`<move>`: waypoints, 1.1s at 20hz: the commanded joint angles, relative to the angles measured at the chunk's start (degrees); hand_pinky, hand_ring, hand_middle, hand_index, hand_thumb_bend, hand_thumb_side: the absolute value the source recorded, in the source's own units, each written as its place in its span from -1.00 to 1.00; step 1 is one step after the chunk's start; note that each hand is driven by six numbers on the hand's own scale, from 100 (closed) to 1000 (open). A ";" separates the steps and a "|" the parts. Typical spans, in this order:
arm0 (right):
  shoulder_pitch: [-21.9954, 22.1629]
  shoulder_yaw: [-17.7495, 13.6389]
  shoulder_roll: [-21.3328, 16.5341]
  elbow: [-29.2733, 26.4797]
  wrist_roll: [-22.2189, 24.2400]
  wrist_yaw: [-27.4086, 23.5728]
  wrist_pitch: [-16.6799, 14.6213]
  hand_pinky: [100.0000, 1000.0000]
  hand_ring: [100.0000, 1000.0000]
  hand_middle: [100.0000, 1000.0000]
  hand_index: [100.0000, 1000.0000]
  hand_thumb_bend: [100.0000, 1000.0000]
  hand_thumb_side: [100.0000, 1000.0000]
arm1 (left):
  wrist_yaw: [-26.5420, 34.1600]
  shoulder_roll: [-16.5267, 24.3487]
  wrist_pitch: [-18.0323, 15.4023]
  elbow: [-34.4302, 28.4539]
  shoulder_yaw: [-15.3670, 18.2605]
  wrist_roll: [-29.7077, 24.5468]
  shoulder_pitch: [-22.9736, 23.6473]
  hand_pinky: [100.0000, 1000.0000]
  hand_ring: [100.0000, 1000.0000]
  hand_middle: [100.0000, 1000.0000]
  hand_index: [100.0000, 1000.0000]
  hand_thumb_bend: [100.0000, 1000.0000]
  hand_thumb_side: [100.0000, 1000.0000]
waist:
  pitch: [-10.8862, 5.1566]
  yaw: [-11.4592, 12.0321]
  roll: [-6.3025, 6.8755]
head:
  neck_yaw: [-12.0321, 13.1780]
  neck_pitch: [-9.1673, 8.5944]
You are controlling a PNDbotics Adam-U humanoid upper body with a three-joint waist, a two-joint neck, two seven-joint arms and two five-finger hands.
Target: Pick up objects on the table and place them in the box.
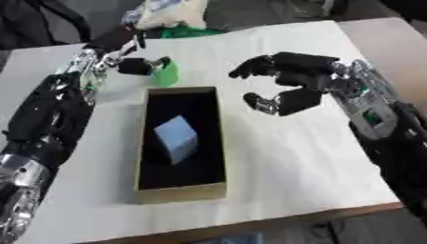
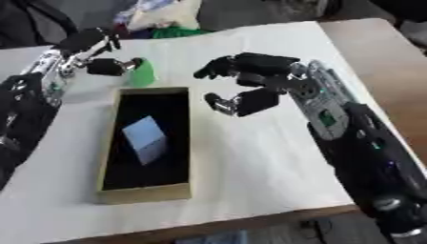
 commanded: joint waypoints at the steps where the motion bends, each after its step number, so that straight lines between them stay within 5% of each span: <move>1: -0.81 -0.53 -0.64 -0.51 0.08 -0.54 -0.16 0.59 0.68 0.72 0.94 -1.00 0.93 | -0.58 1.76 -0.27 -0.42 0.52 0.53 -1.28 0.53 0.33 0.29 0.84 -0.23 0.62 | -0.75 -0.12 -0.10 | -0.32 -0.56; 12: -0.74 -0.33 -0.57 -0.55 0.26 -0.85 -0.13 0.58 0.68 0.71 0.94 -1.00 0.96 | -2.59 2.59 -1.26 0.26 0.68 0.72 -1.55 0.58 0.40 0.38 0.87 -0.24 0.57 | -0.12 -0.66 0.64 | -0.57 -0.61; 22: -1.20 -0.27 -0.30 -0.47 0.45 -1.08 -0.06 0.58 0.68 0.71 0.93 -1.00 0.99 | -2.67 4.61 0.53 1.77 2.94 -6.37 -4.50 0.59 0.42 0.41 0.87 -0.27 0.72 | 0.74 -2.68 1.03 | -0.66 -1.92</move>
